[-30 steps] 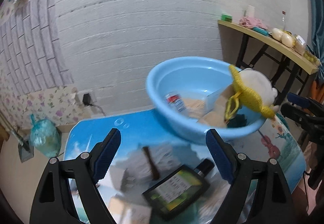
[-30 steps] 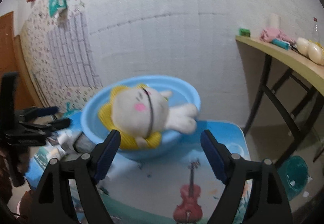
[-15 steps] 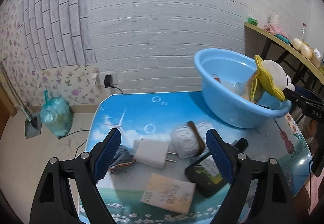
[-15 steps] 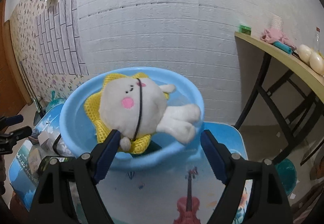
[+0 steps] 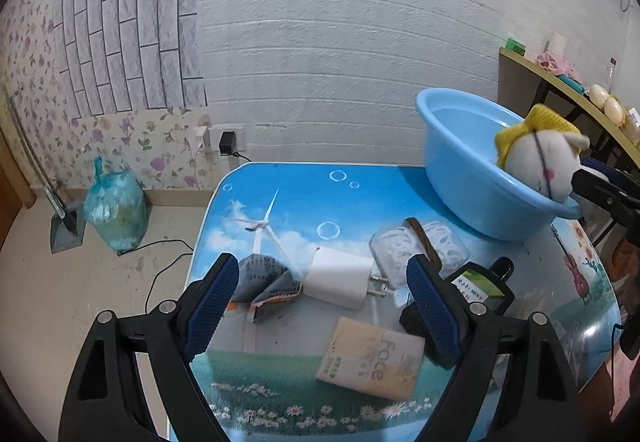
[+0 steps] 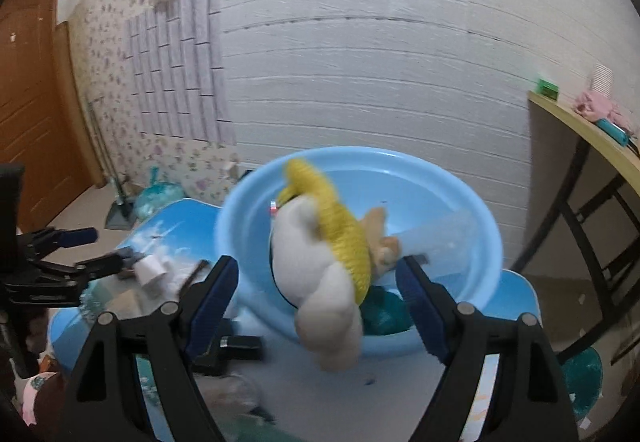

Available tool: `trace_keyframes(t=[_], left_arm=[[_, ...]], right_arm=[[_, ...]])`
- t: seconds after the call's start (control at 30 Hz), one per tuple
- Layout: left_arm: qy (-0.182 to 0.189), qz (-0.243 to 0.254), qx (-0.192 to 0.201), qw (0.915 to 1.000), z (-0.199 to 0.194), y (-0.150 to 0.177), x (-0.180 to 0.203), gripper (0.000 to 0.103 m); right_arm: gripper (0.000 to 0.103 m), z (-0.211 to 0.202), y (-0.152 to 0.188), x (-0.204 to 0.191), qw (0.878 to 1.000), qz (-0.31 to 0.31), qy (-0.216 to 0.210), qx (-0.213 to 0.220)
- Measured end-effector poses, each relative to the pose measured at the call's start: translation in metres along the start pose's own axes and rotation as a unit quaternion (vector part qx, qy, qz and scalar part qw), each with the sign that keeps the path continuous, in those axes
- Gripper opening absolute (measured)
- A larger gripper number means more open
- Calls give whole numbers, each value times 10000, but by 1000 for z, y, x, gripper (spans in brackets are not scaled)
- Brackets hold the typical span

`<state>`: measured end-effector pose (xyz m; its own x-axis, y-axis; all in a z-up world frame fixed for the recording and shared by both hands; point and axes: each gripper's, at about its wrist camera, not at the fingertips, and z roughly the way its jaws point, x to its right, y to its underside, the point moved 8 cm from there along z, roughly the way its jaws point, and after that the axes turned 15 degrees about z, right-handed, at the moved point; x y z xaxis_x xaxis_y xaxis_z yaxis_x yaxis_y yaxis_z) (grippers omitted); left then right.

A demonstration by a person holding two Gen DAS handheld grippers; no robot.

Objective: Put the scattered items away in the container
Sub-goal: 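Grasp the bag of cotton swabs with the right tool while the left tool approaches the tissue pack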

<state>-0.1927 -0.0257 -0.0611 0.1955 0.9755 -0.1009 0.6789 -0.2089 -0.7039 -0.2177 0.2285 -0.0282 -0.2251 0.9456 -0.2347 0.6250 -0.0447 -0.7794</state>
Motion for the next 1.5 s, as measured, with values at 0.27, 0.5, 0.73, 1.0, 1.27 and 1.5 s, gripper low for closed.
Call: trace_keyframes(t=[0.27,0.5,0.73,1.0,1.27,1.5], left_arm=[[163,-22,-122,9998,-4,24,6,86],[324,102,-271,9991,-4,45,22,86],[432,191,-398,9981,2,55,36,86],[433,354,-580,9967,15,64,44,86],[337,569,-497,9966,17,62,48,65],[335,544,-412,9971,12,62,46,65]], right_arm=[[82,-20,22,-9,9999,29,-40,-109],[82,-29,43,-6,9994,178,47,-285],[82,-24,66,-17,9978,267,-84,-595],[82,-8,90,-34,9949,64,-196,-987],[82,6,106,-42,9917,-242,-136,-1256],[83,18,118,-50,9884,-516,-138,-1420]])
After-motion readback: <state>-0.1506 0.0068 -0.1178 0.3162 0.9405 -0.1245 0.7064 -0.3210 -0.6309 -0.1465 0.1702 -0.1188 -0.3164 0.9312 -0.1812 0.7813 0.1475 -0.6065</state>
